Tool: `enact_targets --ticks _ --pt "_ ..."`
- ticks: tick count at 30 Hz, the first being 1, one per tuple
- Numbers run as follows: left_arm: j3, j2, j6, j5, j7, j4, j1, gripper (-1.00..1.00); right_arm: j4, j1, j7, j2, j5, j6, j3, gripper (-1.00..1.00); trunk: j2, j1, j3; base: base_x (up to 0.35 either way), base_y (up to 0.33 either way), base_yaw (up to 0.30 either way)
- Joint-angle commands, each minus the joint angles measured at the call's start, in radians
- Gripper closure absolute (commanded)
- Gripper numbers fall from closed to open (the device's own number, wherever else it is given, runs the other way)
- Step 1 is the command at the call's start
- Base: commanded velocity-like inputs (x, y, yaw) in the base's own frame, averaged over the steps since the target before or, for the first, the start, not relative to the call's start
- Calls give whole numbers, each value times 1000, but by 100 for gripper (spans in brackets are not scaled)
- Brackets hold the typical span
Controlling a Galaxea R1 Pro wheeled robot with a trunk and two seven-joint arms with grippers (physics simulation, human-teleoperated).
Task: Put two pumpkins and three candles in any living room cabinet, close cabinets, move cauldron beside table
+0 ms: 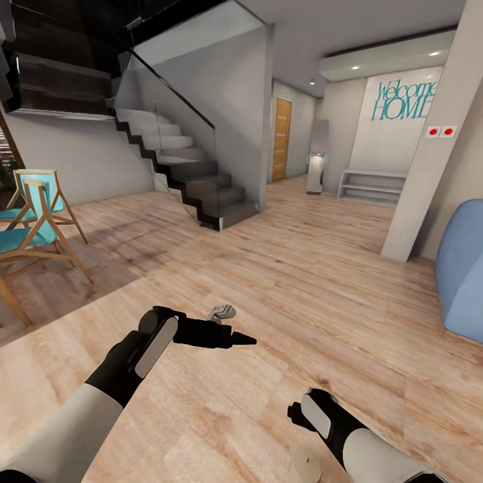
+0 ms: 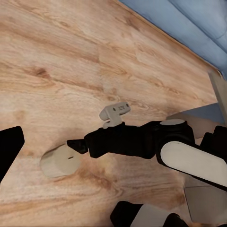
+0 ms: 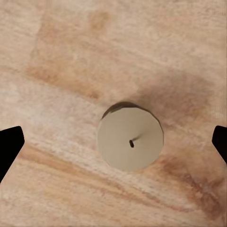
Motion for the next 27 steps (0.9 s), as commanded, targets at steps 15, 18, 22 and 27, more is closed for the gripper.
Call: enact_targets --ticks 15,18,22,27 --pt "-1 1 2 -4 -13 -2 -1 -100 -3 -1 -8 -2 -7 0 8 -100 -3 4 -40 6 -3 0" --pt "-1 1 2 -4 -24 -2 -1 -100 -3 -1 -8 -1 -7 0 8 -100 -3 6 -51 0 0 0" --pt "-2 1 2 -4 -30 -1 -1 -100 -3 -1 -8 -1 -7 -1 8 -100 -4 8 -67 0 0 0" --pt "-2 1 2 -4 -32 -1 -1 -100 -4 -1 -8 -1 -7 -1 8 -100 -6 10 -86 0 0 0"
